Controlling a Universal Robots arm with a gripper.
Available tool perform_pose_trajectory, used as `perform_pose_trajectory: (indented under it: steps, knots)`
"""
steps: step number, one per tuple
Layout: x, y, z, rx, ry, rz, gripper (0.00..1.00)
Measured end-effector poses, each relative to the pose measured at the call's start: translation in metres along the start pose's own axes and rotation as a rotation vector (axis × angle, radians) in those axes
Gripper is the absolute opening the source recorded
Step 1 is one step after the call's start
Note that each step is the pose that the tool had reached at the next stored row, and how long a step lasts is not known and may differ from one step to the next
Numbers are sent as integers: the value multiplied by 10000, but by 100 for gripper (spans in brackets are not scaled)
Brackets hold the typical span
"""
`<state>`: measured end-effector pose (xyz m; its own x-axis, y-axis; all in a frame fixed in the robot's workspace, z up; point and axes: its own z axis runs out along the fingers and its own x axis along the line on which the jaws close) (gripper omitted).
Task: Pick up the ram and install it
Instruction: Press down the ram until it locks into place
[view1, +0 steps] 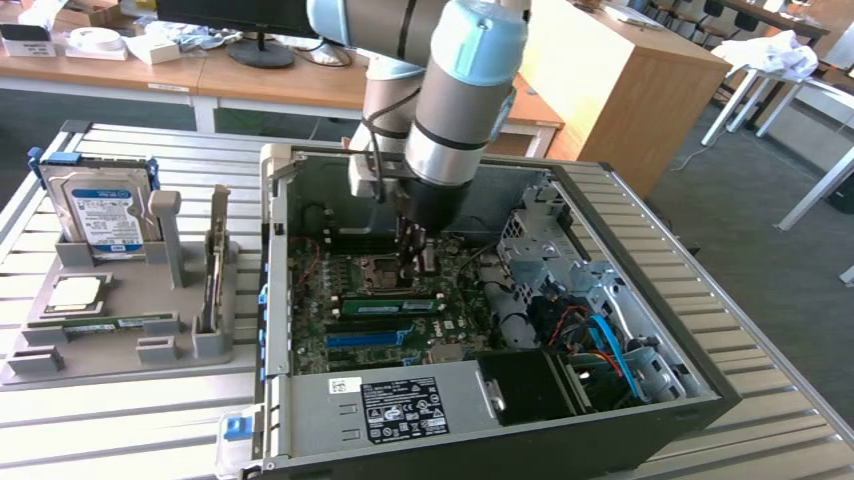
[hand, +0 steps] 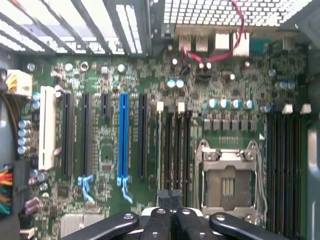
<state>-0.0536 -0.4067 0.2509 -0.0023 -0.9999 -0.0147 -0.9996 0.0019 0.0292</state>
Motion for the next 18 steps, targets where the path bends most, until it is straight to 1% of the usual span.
perform_pose_trajectory:
  steps: [4,9,11,14,18]
  knots:
    - [0,105,3,26,0,-1,10]
    - [0,208,6,47,-1,-1,10]
    - [0,231,7,52,-1,-1,10]
    - [0,241,7,53,-1,-1,10]
    - [1,292,9,72,0,-2,10]
